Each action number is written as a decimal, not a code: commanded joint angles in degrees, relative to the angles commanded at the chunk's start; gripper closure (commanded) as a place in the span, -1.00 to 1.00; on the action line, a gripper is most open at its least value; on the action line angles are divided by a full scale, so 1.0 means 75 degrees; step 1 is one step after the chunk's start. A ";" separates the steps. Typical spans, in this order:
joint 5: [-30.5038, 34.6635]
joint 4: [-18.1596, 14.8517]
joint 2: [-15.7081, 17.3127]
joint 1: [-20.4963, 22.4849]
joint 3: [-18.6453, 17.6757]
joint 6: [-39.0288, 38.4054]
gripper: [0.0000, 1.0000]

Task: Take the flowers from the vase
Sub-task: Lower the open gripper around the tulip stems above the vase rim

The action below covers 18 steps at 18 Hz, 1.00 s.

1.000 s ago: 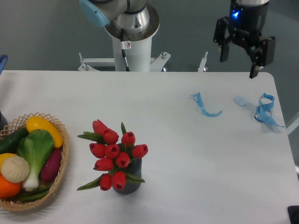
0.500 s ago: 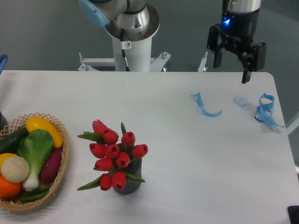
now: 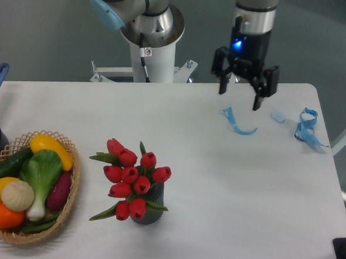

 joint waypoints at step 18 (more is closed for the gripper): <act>-0.3625 0.1218 -0.1887 -0.0937 0.0117 -0.0388 -1.00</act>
